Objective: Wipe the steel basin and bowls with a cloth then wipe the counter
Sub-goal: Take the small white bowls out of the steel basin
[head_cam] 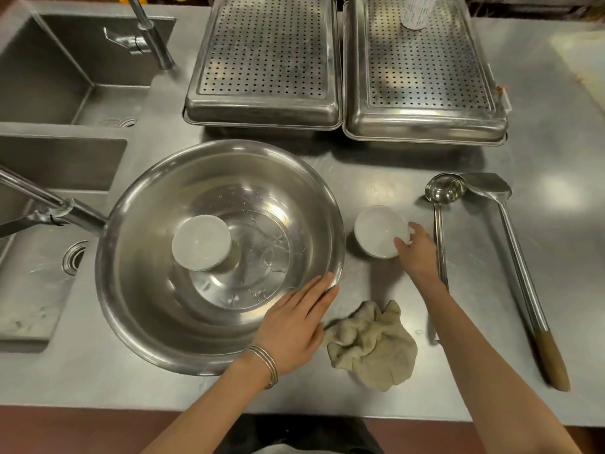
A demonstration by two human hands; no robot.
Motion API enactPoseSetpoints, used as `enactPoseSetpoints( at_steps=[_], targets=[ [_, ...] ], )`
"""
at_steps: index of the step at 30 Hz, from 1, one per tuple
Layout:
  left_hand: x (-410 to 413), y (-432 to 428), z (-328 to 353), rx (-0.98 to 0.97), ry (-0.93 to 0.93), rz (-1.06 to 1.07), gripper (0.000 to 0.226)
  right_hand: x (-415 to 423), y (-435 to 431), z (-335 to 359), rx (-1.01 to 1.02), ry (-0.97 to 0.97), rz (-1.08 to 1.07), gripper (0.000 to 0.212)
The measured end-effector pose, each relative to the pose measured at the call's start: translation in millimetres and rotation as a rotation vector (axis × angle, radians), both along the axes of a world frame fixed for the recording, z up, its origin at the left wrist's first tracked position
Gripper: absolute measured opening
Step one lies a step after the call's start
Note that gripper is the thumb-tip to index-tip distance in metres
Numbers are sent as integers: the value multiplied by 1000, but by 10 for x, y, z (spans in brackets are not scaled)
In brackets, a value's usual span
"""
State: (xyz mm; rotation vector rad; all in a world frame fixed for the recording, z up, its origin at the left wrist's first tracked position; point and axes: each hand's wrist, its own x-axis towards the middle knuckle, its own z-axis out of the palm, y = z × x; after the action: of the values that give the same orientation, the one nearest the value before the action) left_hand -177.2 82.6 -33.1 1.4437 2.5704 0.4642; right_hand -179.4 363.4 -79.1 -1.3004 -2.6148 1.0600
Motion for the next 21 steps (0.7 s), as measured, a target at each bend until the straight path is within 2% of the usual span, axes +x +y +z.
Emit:
enactPoseSetpoints(
  at_steps=[2, 5, 8, 11, 16, 21],
  targets=[
    [-38, -135, 56, 30, 9, -21, 46, 20, -96, 152, 134, 8, 56, 53],
    [-191, -513, 140, 47, 67, -10, 36, 7, -399, 420, 282, 186, 151, 41],
    [-509, -1045, 229, 6, 148, 99, 40, -105, -890, 637, 319, 327, 302, 27],
    [-861, -1618, 271, -54, 180, 166, 47, -287, -1459, 724, 272, 362, 428, 25],
    [-1289, -2374, 90, -67, 167, 132, 51, -691, -2228, 476, 92, 210, 531, 32],
    [-1458, -2556, -120, 84, 166, 26, 36, -982, -2649, 190, -8, 29, 489, 43]
  ],
)
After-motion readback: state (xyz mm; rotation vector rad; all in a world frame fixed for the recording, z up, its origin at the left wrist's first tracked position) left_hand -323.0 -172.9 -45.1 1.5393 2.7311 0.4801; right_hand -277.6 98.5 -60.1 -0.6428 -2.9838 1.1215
